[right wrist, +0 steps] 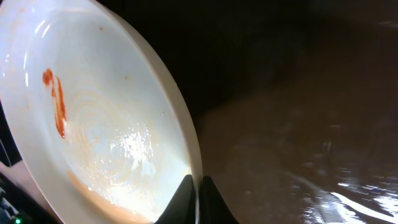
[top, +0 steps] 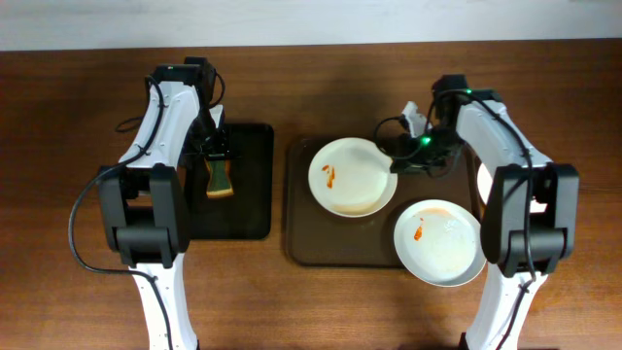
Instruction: Clean dirty plates on tray and stack at the side
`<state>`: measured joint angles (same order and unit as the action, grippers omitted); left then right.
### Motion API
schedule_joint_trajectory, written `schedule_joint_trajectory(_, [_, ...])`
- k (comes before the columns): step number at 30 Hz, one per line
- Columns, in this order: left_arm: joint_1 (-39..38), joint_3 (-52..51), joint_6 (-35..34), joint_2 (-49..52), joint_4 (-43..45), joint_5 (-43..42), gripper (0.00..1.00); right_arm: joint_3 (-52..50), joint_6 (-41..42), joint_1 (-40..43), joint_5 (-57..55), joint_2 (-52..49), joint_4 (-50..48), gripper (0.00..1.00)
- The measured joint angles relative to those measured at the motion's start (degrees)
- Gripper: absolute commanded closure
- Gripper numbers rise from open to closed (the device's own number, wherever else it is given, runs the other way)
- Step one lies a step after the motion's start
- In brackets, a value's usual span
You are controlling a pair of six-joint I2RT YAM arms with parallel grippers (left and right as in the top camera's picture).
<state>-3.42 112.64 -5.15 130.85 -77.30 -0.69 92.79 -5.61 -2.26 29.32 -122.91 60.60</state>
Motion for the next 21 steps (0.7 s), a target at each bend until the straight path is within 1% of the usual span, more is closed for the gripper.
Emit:
schedule_joint_trajectory(3, [0.0, 0.0, 0.0, 0.0, 0.0, 0.0, 0.00, 0.0, 1.5, -1.6, -2.5, 0.0, 1.2, 0.95])
schedule_joint_trajectory(4, [0.0, 0.0, 0.0, 0.0, 0.0, 0.0, 0.00, 0.0, 2.2, -1.9, -3.7, 0.0, 1.8, 0.87])
schedule_joint_trajectory(5, [0.0, 0.0, 0.0, 0.0, 0.0, 0.0, 0.00, 0.0, 2.7, -1.9, -4.9, 0.0, 2.4, 0.73])
schedule_joint_trajectory(6, [0.0, 0.0, 0.0, 0.0, 0.0, 0.0, 0.00, 0.0, 2.9, -1.9, -5.9, 0.0, 3.0, 0.67])
schedule_joint_trajectory(8, [0.0, 0.0, 0.0, 0.0, 0.0, 0.0, 0.00, 0.0, 3.8, -1.6, -7.7, 0.0, 3.5, 0.61])
schedule_joint_trajectory(9, [0.0, 0.0, 0.0, 0.0, 0.0, 0.0, 0.00, 0.0, 3.9, -1.4, -8.2, 0.0, 3.9, 0.60])
schedule_joint_trajectory(14, [0.0, 0.0, 0.0, 0.0, 0.0, 0.0, 0.00, 3.4, 4.6, 0.5, -12.1, 1.2, 13.0, 0.60])
schedule_joint_trajectory(17, [0.0, 0.0, 0.0, 0.0, 0.0, 0.0, 0.00, 3.5, 7.5, 1.9, -16.6, 6.5, 19.5, 0.60])
schedule_joint_trajectory(21, [0.0, 0.0, 0.0, 0.0, 0.0, 0.0, 0.00, 3.6, 12.3, 4.8, -19.3, 14.4, 27.5, 0.61])
